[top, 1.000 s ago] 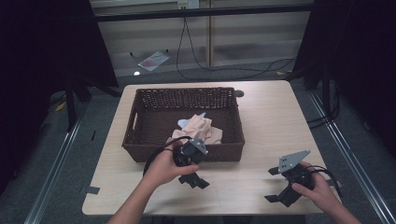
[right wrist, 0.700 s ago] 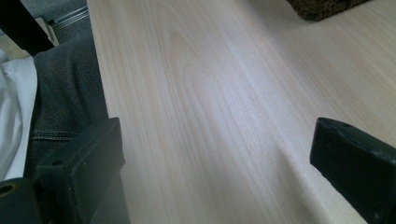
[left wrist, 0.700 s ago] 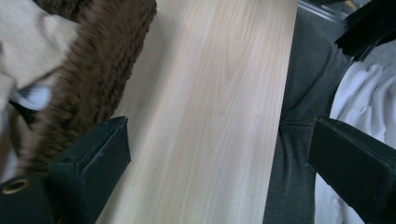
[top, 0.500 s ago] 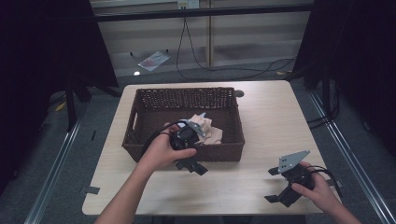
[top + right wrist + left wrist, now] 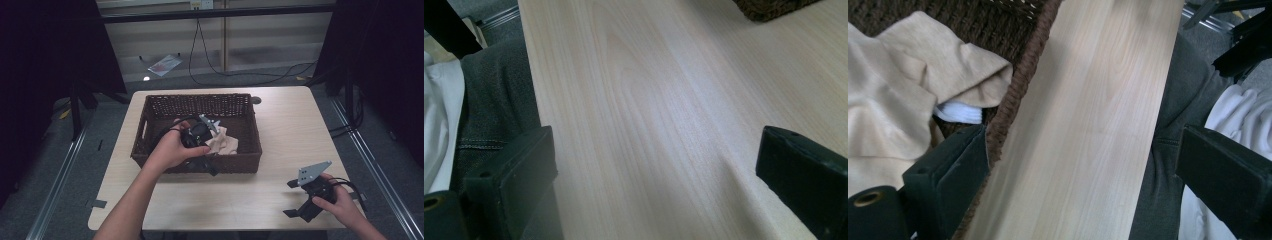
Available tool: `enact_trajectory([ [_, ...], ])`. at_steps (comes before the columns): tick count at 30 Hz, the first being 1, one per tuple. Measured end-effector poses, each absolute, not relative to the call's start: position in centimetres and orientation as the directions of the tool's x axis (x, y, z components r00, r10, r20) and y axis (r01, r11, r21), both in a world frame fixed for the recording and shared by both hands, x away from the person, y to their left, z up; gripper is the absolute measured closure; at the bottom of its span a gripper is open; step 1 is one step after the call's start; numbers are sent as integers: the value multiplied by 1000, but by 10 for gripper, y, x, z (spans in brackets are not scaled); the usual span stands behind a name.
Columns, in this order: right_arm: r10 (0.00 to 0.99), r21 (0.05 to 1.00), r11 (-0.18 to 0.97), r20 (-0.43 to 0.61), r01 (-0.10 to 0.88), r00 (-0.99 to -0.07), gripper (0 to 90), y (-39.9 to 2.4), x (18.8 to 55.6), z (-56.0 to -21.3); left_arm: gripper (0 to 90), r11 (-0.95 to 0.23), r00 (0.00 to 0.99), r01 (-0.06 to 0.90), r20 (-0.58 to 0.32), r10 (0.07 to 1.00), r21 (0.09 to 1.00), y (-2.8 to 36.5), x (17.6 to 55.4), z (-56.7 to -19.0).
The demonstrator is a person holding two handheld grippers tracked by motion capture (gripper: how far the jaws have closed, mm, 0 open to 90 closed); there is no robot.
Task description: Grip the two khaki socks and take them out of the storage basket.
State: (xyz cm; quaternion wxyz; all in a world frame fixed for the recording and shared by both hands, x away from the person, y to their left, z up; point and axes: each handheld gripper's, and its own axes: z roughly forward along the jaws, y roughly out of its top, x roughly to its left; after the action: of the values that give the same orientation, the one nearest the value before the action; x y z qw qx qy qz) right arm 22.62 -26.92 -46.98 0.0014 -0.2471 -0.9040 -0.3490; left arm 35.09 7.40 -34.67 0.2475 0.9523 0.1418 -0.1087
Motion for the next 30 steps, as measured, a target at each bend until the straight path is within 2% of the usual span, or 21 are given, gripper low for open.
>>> enact_trajectory([
  [13, 446, 631, 635, 173, 446, -878, 28, -270, 226, -470, 79, -827, 931, 355, -247, 270, 435, 76, 373, -333],
  [30, 443, 632, 636, 171, 443, -880, 28, -269, 226, -470, 76, -807, 905, 426, -195, 379, 409, 73, 407, -347],
])
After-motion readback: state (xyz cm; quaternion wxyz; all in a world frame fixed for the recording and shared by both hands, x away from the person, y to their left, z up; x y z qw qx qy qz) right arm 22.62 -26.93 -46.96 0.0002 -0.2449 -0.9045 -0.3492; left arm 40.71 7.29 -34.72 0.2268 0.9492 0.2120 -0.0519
